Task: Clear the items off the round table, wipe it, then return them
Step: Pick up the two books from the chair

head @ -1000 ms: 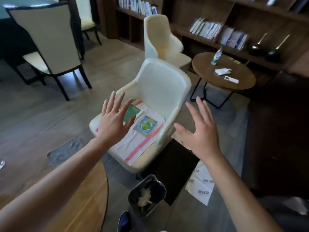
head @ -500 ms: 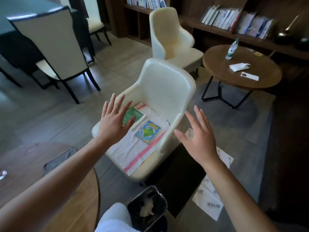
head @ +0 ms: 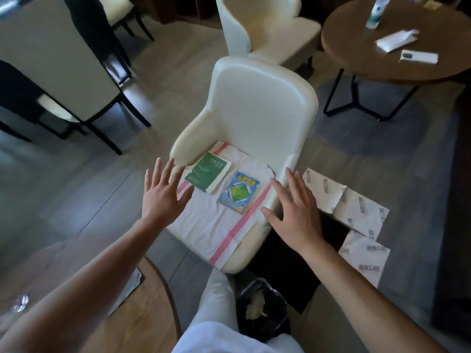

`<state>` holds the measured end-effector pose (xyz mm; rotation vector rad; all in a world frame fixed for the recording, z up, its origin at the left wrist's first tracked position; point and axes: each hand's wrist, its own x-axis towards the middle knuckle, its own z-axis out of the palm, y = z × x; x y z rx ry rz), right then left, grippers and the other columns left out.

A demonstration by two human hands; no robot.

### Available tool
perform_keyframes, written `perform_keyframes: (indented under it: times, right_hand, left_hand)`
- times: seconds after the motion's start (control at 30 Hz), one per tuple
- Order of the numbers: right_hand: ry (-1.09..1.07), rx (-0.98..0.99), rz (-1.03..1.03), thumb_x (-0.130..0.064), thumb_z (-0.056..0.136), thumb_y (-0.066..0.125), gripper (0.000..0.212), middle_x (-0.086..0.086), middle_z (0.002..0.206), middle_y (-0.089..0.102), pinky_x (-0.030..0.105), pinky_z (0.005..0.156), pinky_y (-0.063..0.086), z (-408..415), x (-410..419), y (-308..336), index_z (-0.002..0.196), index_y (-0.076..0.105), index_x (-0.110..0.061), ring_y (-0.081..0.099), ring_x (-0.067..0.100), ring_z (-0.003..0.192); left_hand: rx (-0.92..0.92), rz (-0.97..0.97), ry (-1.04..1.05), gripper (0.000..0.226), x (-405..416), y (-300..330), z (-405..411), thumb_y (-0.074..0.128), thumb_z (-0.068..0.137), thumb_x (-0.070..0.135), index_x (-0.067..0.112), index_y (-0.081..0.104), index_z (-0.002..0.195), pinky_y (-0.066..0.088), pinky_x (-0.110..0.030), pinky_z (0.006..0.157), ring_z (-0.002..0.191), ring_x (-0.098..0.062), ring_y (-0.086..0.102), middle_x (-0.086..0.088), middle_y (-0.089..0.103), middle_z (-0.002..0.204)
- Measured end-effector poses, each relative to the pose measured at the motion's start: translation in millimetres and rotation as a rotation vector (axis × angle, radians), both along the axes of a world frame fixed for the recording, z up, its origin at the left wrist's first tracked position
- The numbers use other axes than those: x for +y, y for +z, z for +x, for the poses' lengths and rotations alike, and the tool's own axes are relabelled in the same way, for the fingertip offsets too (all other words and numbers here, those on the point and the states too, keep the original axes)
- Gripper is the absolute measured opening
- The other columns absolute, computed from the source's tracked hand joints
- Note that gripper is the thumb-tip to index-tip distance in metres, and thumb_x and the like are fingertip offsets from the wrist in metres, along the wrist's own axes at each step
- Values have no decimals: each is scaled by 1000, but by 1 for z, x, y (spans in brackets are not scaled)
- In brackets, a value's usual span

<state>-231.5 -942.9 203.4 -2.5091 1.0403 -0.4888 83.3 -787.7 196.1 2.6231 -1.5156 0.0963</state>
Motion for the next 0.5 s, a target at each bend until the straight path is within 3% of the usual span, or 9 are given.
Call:
perform_keyframes:
  times: [0.23, 0.33, 0.5]
  right_hand:
    - [-113, 205, 70, -48, 90, 61, 69, 20, 166, 32, 55, 120, 33, 89, -47, -74, 149, 54, -14, 31, 43, 152]
    - [-130, 297, 215, -38, 92, 73, 68, 21, 166, 29, 55, 121, 31, 141, -67, -129, 151, 51, -12, 28, 43, 152]
    - [-190, 385, 410, -39, 93, 71, 70, 23, 167, 25, 53, 122, 29, 199, -96, -194, 152, 46, -11, 25, 42, 154]
  left_hand:
    - [181, 170, 6, 73, -60, -116, 115, 30, 99, 66, 24, 33, 159, 4, -56, 128, 160, -32, 2, -7, 19, 171]
    - [289, 300, 18, 71, -70, -180, 169, 35, 102, 63, 26, 27, 162, 4, -54, 128, 160, -32, 0, -6, 14, 173]
    - [340, 461, -49, 73, -95, -246, 235, 36, 102, 63, 26, 21, 163, 3, -53, 128, 160, -31, -2, -6, 9, 173]
